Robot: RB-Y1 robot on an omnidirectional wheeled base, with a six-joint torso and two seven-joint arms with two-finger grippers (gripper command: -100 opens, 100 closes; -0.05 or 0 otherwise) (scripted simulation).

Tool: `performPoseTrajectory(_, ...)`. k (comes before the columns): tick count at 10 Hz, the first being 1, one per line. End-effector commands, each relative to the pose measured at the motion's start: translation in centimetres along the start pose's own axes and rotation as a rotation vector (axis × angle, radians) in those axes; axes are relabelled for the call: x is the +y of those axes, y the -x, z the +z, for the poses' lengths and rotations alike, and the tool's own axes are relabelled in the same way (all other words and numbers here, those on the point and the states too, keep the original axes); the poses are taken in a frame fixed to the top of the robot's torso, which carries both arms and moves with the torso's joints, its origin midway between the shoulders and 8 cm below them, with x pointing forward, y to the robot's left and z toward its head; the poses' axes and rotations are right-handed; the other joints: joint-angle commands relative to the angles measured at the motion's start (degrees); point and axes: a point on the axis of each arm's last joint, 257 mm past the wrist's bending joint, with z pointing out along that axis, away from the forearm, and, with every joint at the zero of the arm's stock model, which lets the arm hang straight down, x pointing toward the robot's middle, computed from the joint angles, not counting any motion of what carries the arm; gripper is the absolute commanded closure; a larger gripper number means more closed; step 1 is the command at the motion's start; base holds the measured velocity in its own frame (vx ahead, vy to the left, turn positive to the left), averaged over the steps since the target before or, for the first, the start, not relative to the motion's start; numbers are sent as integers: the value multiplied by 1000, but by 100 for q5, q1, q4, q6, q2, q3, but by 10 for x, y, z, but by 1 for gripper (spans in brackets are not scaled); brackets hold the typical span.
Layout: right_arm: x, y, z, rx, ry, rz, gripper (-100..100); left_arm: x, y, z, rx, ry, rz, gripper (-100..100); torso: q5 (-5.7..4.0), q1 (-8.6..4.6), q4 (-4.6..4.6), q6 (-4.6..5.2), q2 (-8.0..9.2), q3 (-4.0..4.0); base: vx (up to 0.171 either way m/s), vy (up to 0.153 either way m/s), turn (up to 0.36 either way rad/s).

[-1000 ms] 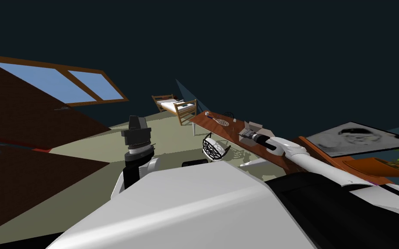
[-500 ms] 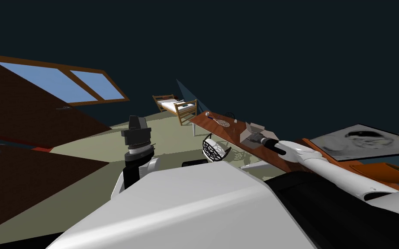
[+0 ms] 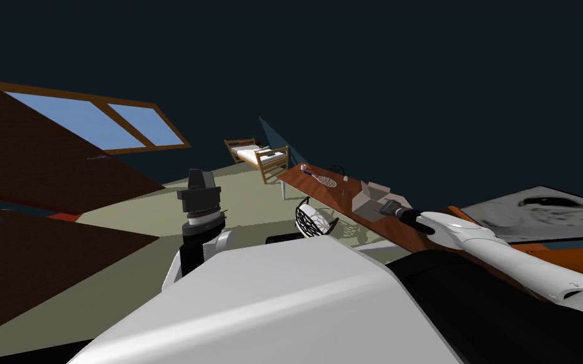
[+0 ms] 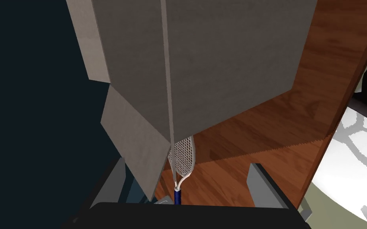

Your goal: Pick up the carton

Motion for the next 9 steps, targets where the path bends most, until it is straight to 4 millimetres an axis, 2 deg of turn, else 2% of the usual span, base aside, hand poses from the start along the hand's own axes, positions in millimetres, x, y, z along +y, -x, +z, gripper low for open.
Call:
performPoseTrajectory(1,-2,-30,-7,72,-1,-58,-100,0,0,0,0,0,0,0,0,0,0,0,0,0,64,-62,55)
performPoseTrajectory(2,0,-19,-4,42,0,-32,-100,0,0,0,0,0,0,0,-1,-6,0,-1,-3,-1,30,-33,14)
performPoseTrajectory(3,0,-22,-5,48,-1,-38,0,0,0,0,0,0,0,0,-1,3,1,-1,5,2,5,-6,0)
performPoseTrajectory(4,1,-33,-6,73,-5,-19,-100,0,0,0,0,0,0,0,2,13,3,-1,14,8,-52,-7,210)
performPoseTrajectory(8,7,-77,-13,175,-24,51,-100,0,0,0,0,0,0,0,-1,-1,17,-1,73,42,-141,-38,327)
performPoseTrajectory(9,6,-70,-13,157,-20,39,-100,0,0,0,0,0,0,0,-1,2,17,-2,73,43,-61,-14,56)
